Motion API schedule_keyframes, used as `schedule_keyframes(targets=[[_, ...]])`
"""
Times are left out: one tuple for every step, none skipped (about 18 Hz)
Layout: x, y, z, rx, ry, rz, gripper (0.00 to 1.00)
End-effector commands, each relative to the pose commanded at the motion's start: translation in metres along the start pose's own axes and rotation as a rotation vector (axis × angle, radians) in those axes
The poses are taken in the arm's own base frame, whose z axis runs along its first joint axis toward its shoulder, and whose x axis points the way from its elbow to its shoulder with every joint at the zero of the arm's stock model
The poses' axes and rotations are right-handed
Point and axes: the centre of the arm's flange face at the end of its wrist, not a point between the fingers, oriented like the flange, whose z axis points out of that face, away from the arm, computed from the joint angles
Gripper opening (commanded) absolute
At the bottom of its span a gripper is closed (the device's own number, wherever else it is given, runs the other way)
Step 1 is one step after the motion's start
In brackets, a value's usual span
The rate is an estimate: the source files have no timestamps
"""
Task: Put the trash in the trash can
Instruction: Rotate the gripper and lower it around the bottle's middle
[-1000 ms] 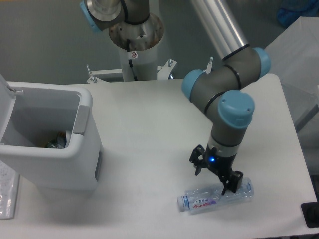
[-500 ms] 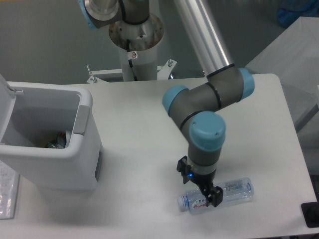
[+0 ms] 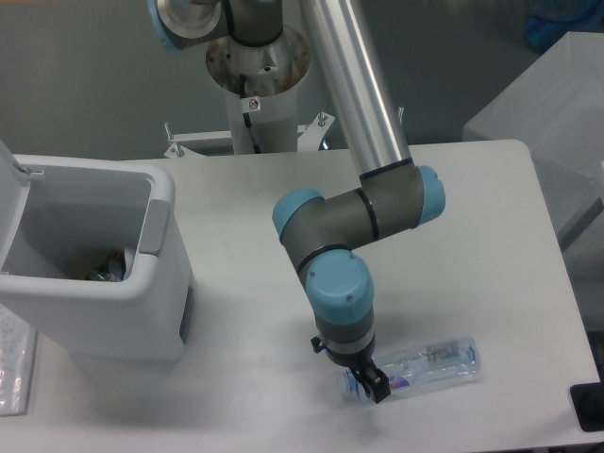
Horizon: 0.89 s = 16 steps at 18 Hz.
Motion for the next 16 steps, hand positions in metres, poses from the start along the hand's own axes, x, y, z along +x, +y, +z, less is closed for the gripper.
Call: schedule_keyframes(targets=[[-0.002,-0.004,0.003,-0.01,-0.003,0.0,1.0],[-0.002,-0.01,0.005,-0.015,-0.005,0.001,1.0],[-0.002,-0.011,0.007,-0.021,-0.005,-0.004,1.0],[-0.001,-0.013,0.009,-0.024,-0.003,-0.007,1.0],[-0.001,-0.014,0.009,-0.024,-0.003,-0.008,1.0],[-0.001,-0.014,0.011,-0.024,-0.002,-0.011,0.99],[-0.002,-0.014,0.011,-0.024,-0.003,-0.015,0.97],[-0.003,-0.014,0.011,-0.024,-0.005,-0.015,0.96],[-0.002,-0.014,0.012,-0.024,-0.003,-0.016,0.93],[-0.003,-0.014,0.011,-0.024,-0.005,-0.016,0.91],[-0.003,-0.014,0.01,-0.023,-0.006,-0.015,0.89],[-0.003,-0.014,0.01,-0.026,-0.007,-0.015,0.85],[-0.004,-0.013,0.009,-0.035,-0.011,-0.014,0.79],[-0.004,-0.012,0.009,-0.049,-0.015,-0.013,0.71],[-0.004,-0.011,0.01,-0.059,-0.015,-0.012,0.64],[-0.005,-0.01,0.01,-0.063,-0.017,-0.015,0.59]])
